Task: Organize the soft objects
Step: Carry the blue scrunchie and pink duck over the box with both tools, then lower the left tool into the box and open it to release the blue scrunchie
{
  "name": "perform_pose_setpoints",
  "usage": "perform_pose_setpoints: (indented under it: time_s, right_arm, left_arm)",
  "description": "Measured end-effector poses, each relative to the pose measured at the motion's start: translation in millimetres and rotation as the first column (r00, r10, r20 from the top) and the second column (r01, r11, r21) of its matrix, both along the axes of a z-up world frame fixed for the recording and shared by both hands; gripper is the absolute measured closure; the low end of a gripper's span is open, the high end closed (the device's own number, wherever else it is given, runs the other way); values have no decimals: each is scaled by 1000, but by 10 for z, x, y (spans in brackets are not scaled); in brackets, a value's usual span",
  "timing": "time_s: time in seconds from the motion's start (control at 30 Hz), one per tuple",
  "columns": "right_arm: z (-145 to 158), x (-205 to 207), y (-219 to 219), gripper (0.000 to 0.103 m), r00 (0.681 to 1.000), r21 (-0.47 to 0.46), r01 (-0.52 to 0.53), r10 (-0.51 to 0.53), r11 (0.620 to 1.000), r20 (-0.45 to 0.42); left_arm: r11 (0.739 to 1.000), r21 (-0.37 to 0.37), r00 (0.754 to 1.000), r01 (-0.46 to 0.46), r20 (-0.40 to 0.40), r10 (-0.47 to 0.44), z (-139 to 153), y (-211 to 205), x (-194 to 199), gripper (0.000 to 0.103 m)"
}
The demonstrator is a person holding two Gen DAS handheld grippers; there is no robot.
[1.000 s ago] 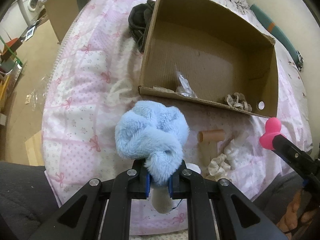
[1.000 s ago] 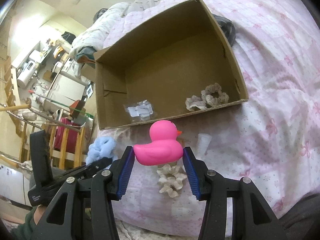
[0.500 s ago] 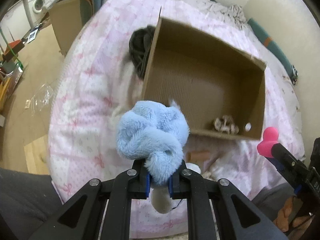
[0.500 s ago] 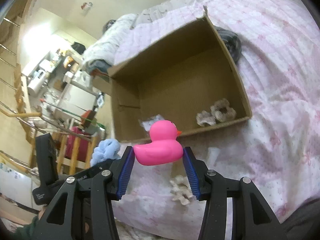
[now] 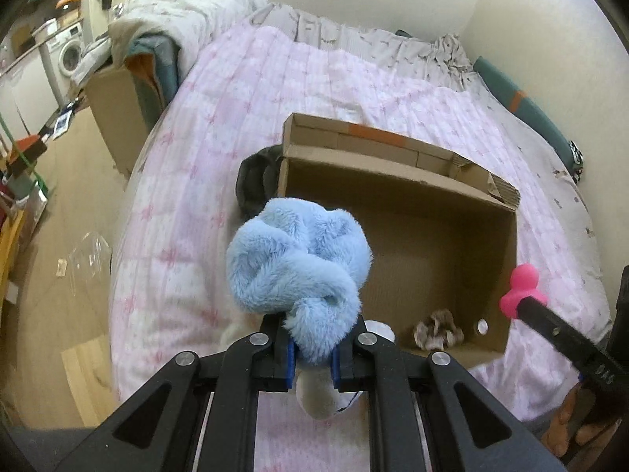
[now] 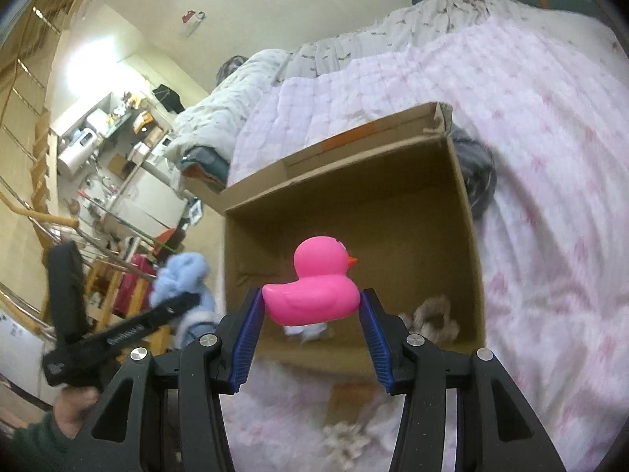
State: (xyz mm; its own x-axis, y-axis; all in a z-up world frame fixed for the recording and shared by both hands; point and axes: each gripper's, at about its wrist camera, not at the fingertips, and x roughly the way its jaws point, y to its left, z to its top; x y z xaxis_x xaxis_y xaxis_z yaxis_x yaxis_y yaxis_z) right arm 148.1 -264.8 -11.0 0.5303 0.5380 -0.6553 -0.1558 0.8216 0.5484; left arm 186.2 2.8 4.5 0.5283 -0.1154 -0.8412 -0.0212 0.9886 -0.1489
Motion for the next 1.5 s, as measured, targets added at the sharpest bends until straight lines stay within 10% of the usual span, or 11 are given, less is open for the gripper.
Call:
perform_pose_setpoints:
  time_s: [0.43, 1.2, 1.5]
  right_arm:
    - [-610, 148, 41, 51, 995, -117, 39, -50, 992, -92]
    - [-775, 256, 231, 51, 988, -198, -25, -6, 980, -157]
    - [-783, 271, 244, 51, 987, -205, -28, -5, 978, -161]
  left_arm:
    - [999, -43, 999, 24, -47, -26, -622, -120, 255, 91]
    - [997, 2, 997, 77, 26, -77, -630, -248, 175, 89]
    - [997, -5, 997, 71, 13, -71, -633, -271, 155, 69]
